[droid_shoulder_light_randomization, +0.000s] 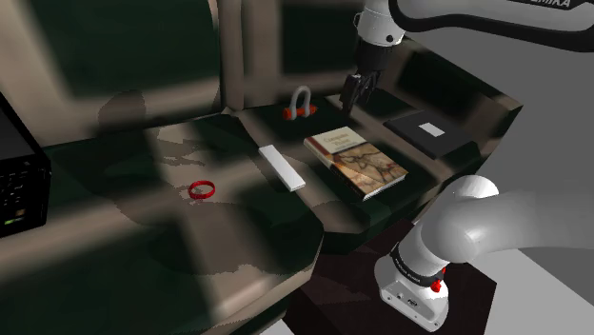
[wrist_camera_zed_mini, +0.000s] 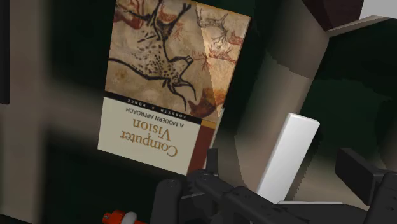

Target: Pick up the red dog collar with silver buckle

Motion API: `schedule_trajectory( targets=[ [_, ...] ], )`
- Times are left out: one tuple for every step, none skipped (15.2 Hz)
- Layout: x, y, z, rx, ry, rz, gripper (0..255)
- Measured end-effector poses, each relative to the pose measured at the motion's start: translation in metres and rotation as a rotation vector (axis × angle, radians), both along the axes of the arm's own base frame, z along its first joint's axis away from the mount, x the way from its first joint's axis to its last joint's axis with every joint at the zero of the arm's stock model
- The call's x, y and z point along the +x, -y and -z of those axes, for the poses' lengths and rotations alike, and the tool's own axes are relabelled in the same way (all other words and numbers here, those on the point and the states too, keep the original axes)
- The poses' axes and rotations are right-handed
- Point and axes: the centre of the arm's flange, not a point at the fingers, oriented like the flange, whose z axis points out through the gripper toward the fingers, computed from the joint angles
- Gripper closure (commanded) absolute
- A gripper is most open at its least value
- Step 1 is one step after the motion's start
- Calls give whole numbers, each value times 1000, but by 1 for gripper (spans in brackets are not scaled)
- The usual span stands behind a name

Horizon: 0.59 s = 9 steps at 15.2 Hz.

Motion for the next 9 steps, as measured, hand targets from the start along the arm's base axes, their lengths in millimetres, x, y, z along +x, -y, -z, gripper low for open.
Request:
schedule_trajectory(
  targets=[
    [0, 0, 0, 0, 0, 0, 0],
    [3, -6, 3, 2, -2, 2, 0],
    [6, -11, 5, 7, -6, 6, 0],
    [12, -19, 13, 11, -11, 10, 0],
    [16, -28, 16, 16, -15, 14, 0],
    [23, -37, 23, 21, -20, 19, 0],
    [32, -45, 33, 27, -25, 24, 0],
    [36, -55, 39, 32, -29, 28, 0],
    [40, -67, 43, 38, -33, 33, 0]
  ],
)
